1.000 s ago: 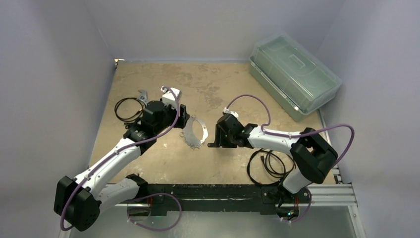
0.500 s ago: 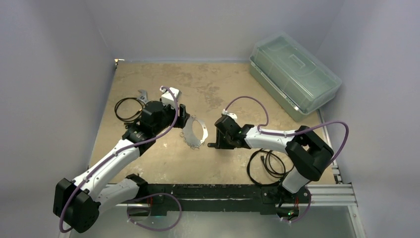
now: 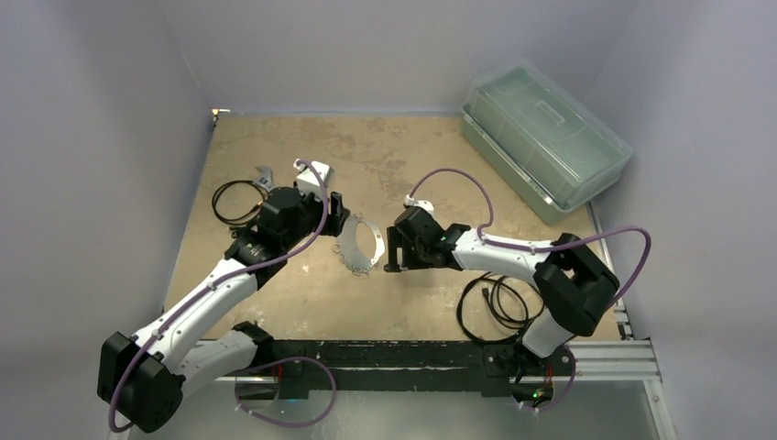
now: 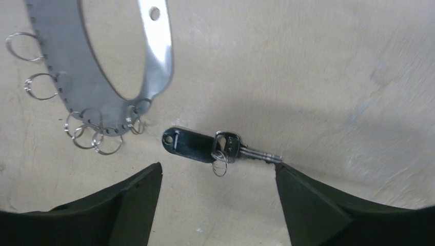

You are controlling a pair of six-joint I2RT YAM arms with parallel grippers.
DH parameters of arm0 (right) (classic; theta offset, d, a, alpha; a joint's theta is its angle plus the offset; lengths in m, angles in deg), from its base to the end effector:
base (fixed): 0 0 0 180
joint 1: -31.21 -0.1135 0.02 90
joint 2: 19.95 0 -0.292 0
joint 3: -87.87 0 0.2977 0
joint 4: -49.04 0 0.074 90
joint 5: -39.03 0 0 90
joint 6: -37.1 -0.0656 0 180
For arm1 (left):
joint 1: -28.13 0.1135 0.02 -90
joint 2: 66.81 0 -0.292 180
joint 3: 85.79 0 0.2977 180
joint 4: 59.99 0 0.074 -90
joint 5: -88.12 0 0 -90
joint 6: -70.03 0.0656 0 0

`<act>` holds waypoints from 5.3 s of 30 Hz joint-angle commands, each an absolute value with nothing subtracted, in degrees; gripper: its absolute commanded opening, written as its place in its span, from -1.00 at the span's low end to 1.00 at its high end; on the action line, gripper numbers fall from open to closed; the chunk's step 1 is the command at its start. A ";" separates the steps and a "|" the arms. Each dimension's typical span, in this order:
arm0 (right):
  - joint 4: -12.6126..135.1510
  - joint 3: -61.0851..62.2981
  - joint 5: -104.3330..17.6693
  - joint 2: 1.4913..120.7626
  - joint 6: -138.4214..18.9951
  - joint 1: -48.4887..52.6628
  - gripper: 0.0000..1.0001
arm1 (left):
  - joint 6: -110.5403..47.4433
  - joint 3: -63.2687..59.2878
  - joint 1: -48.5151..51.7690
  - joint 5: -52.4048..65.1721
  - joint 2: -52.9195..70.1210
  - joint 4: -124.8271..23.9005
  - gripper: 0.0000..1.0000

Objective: Put the keys on the keyring

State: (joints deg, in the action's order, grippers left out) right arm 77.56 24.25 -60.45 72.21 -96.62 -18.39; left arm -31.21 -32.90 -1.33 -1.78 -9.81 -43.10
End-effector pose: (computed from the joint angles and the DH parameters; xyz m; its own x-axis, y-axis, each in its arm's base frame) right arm 0.2467 0.2732 0.1467 -0.8721 0.0271 -0.4885 -0.1250 0.9530 0.2759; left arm 0.2509 -0.1419 0.2870 -0.4022 0.0033 -0.9156 0.4230 0.8876 -0.1826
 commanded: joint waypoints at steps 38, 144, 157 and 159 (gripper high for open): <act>68.91 -13.70 -18.11 102.38 -39.65 -3.07 0.28 | -15.04 -45.84 -1.76 0.48 -25.20 -57.89 0.09; 94.63 -8.47 -28.94 72.82 -26.01 -10.27 -1.00 | 14.29 -34.87 -1.58 27.58 -12.79 -57.96 -0.10; 96.86 -7.88 -26.85 65.79 -26.12 -10.60 -1.00 | 18.64 -30.87 -1.58 39.28 -7.66 -54.12 -0.23; 97.09 -7.92 -26.36 64.74 -26.12 -10.62 -1.00 | 17.75 -30.80 -1.58 40.92 -7.52 -54.66 -0.23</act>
State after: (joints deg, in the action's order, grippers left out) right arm 96.92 -6.89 -28.56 67.94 -25.81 -10.17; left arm 17.18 -32.71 -1.57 34.72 -7.78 -53.62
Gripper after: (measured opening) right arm 0.007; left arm 0.389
